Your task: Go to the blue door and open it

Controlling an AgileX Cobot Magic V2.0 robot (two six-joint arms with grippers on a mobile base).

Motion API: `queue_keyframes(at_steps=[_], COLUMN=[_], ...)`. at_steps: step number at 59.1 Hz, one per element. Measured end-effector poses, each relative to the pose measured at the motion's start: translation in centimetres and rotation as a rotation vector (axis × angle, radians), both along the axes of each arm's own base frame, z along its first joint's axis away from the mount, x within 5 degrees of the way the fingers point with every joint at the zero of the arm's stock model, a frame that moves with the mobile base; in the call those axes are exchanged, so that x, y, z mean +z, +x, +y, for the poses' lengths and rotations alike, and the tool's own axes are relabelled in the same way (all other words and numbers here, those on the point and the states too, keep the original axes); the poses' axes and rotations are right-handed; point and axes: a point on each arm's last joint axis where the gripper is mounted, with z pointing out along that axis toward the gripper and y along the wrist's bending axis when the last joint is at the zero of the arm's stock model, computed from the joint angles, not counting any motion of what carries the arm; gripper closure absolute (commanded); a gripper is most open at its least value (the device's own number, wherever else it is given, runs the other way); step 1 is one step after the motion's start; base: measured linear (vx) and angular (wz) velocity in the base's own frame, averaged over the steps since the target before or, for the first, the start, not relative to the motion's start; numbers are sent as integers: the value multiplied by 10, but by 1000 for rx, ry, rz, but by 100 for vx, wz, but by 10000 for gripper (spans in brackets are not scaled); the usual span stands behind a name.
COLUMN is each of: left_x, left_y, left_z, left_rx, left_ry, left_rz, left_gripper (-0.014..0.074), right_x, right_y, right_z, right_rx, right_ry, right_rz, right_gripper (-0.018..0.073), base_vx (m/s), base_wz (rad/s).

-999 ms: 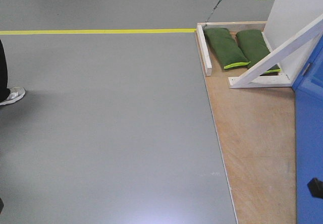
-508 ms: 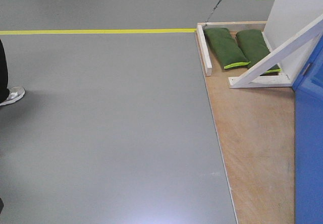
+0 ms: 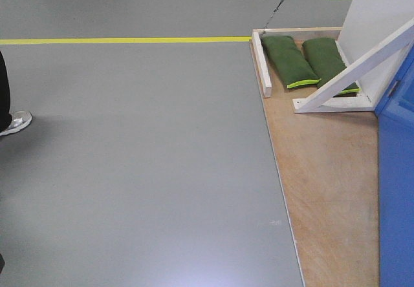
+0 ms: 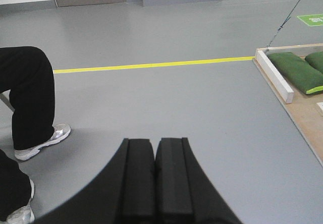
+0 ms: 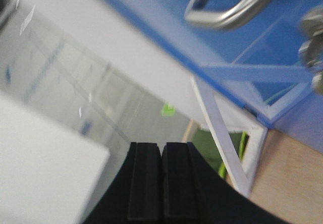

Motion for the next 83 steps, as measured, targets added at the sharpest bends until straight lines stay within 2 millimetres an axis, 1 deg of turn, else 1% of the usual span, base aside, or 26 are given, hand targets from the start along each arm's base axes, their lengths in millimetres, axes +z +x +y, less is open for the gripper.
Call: queue_keyframes(at_steps=[12,21,27,32,39,44,51,53,57,64,68,74,78,83], left_x=[0,0,0,0,0,0,0,0,0,0,0,0,0,0], left_y=[0,0,0,0,0,0,0,0,0,0,0,0,0,0], left_z=[0,0,0,0,0,0,0,0,0,0,0,0,0,0], left_rx=[0,0,0,0,0,0,0,0,0,0,0,0,0,0], left_ry=[0,0,0,0,0,0,0,0,0,0,0,0,0,0], left_rz=[0,0,0,0,0,0,0,0,0,0,0,0,0,0], left_gripper=[526,526,526,526,526,526,526,526,526,526,526,526,526,526], right_x=[3,-6,-16,-25,-24,-10,20,25,42,61,71,86,93,97], right_y=[-26,-40,-44,-43,-37,-31,-22,-19,-13,0,7,10,10,11], right_z=[-31,-57,-73,-84,-103,-120,-144,-150,-162,-178,-183,-187,-187,-186], right_rx=[-296,-476,-562,-600,-623,-625,-605,-597,-569,-482,-423,-373,-348,-324], right_ry=[165,290,376,440,500,501,459,454,429,420,410,389,375,367], right_rz=[-196,-298,-341,-353,-390,-431,-484,-490,-512,-526,-523,-534,-535,-530], right_gripper=[554,554,554,554,554,554,554,554,554,554,554,554,554,554], base_vx=[0,0,0,0,0,0,0,0,0,0,0,0,0,0], base_wz=[0,0,0,0,0,0,0,0,0,0,0,0,0,0])
